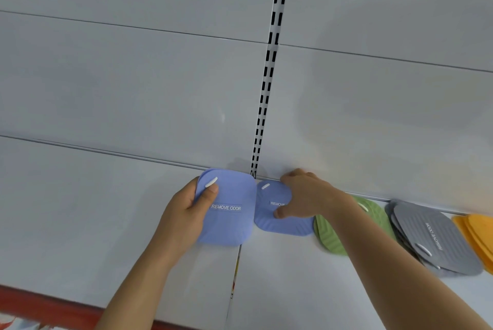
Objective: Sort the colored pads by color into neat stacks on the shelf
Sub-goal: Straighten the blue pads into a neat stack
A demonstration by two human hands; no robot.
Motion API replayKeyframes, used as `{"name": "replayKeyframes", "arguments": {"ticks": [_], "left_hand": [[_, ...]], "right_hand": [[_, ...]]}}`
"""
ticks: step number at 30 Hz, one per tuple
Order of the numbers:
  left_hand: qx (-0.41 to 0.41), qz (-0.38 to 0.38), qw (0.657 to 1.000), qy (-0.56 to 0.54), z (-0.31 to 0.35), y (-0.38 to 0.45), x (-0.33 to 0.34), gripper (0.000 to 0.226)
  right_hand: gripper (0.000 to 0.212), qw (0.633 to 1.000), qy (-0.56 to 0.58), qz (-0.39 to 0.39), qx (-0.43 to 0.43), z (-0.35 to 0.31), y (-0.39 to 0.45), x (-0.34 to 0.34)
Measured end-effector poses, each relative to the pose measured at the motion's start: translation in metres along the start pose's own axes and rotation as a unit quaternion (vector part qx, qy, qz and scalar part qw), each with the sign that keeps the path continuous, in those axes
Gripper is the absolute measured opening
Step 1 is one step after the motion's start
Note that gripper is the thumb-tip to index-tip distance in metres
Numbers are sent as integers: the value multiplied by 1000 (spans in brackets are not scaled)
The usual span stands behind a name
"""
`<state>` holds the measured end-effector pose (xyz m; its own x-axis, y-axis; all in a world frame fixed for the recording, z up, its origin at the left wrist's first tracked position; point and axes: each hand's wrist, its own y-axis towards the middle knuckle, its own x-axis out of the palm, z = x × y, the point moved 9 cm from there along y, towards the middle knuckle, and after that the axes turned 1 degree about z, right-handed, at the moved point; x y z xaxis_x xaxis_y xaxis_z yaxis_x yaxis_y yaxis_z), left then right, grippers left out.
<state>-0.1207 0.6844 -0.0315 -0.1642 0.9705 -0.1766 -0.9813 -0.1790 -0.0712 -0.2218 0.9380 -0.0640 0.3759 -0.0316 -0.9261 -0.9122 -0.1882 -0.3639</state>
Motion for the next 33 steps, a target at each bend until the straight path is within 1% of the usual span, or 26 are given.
{"name": "replayKeyframes", "arguments": {"ticks": [5,9,12,15,18,24,29,30,33], "left_hand": [[-1,-2,1000,-3,-1,0,2,21],[-3,-2,1000,-4,-2,0,1,22],[0,-3,1000,-5,-2,-1,1,22],[1,-6,1000,-9,-1,-2,1,21],[2,-8,1000,-8,0,-2,1,20],[1,-15,1000,-16,0,-3,5,20],[2,-18,1000,-17,0,-2,6,22],[2,-20,1000,-18,0,-2,6,21],[4,-20,1000,-18,1,-2,5,21]], "right_hand": [[96,1000,18,-5,11,4,-1,-3],[91,999,34,7,25,4,0,-3],[88,996,63,54,35,2,0,0],[90,987,72,116,81,16,-8,3],[95,983,63,118,124,37,-14,0],[81,982,116,68,129,57,-7,-2],[84,978,148,78,129,58,-6,-2],[79,977,152,86,124,58,-8,-2],[57,974,153,131,106,54,-15,-3]]}}
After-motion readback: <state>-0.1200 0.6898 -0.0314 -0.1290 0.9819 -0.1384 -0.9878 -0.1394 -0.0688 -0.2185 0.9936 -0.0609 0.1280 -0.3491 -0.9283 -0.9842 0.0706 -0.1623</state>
